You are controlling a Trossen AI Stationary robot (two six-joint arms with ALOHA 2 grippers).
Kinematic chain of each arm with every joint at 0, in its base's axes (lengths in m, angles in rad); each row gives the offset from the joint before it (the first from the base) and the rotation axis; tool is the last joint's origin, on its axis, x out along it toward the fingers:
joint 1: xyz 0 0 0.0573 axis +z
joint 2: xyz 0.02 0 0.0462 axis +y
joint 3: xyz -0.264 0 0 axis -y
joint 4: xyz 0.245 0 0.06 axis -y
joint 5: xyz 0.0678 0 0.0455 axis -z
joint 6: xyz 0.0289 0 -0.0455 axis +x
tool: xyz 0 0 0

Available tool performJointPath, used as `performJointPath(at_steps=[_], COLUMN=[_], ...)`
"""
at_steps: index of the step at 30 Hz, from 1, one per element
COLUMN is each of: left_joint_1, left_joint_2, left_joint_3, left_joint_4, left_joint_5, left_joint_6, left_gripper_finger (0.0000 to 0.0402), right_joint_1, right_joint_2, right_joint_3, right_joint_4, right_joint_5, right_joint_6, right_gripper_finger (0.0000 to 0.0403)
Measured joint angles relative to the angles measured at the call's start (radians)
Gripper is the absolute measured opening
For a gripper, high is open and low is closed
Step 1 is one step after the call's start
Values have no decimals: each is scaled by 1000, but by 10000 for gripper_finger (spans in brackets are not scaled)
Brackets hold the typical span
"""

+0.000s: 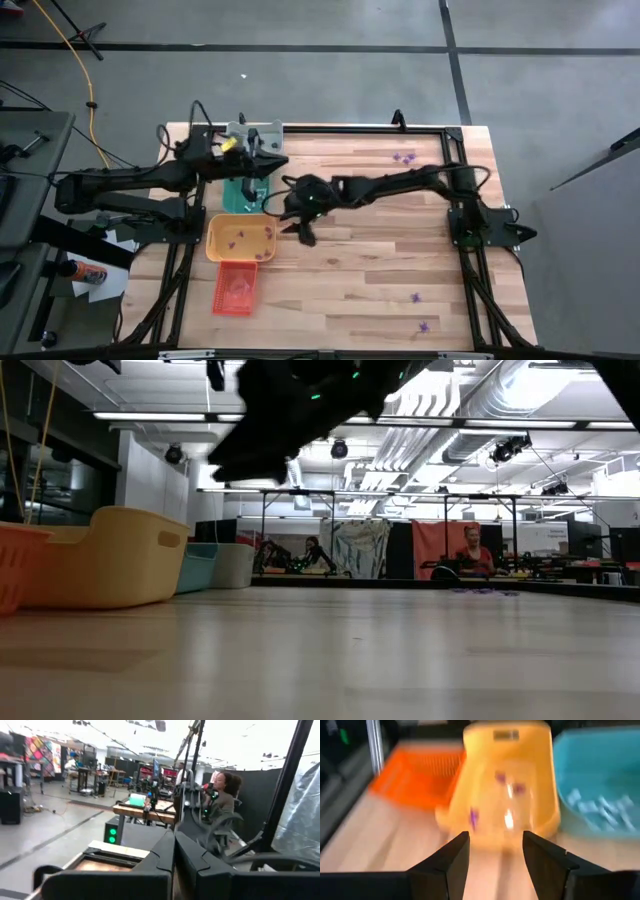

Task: Sort Halloween decoration
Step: Put the purple spider toy in the orange bin

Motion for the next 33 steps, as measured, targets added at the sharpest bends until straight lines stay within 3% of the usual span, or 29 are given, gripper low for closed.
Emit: performJointPath(at_steps=[6, 12, 16, 22, 27, 33], left_joint_1=[37, 60, 72, 88, 95, 94], left_joint_2=[-61, -72, -72, -72, -72, -72], left_joint_3=[0, 0, 0, 0, 0, 0], left_joint_4=[-28, -39, -39, -38, -38, -38], left_joint_5=[0, 0, 0, 1, 0, 1], left_joint_6=[43, 44, 44, 44, 44, 44], left_gripper_finger=[0, 0, 0, 0, 0, 0], right_joint_1=[-60, -58, 29, 304, 535, 654], right_joint_2=[-160, -442, -668, -885, -882, -765], right_joint_3=[-62, -449, -714, -948, -974, -940], right_joint_4=[-446, -455, -450, -433, -328, -304], right_joint_5=[-3, -10, -45, -219, -207, -142], right_joint_6=[-109, 65, 436, 1262, 1747, 1987], right_gripper_finger=[178, 178, 178, 178, 178, 178])
